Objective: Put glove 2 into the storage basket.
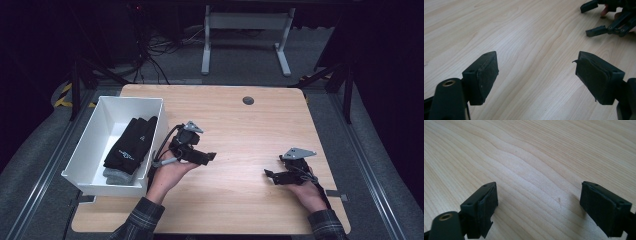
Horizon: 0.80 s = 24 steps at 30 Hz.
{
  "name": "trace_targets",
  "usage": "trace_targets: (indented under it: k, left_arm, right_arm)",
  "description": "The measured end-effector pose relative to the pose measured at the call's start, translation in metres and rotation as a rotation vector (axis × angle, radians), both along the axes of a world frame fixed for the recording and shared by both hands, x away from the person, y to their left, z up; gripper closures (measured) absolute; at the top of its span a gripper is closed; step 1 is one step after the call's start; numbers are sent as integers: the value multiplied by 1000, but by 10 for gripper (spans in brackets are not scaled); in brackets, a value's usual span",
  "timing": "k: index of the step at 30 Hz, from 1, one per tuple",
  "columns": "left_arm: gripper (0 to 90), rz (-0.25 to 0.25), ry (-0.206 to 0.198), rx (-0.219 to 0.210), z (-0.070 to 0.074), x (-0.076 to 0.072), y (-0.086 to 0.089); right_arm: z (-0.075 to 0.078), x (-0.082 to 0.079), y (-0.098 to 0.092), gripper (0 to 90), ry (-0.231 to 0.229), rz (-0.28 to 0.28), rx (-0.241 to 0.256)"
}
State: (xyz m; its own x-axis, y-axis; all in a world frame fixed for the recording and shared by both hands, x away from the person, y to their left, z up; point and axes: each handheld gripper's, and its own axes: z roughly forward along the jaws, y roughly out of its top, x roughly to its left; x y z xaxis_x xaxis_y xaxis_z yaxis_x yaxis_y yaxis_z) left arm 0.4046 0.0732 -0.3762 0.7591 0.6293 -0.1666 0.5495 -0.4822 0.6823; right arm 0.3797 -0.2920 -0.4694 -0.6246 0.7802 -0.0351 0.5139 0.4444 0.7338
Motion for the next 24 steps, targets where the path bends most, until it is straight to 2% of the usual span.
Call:
trace_targets:
  k: [5,13,19,24]
  left_arm:
    - [185,-5,-12,6,-15,-4,-8]
    - [172,-28,-15,39,-45,-12,-24]
    - [165,-39,-17,68,-60,-15,-30]
    - [157,-28,-46,83,-69,-18,-33]
  right_arm:
    - [0,0,0,153,0,1,0]
    - [0,0,0,153,0,2,0]
    - [0,0,0,153,0,2,0]
    - [0,0,0,154,0,2,0]
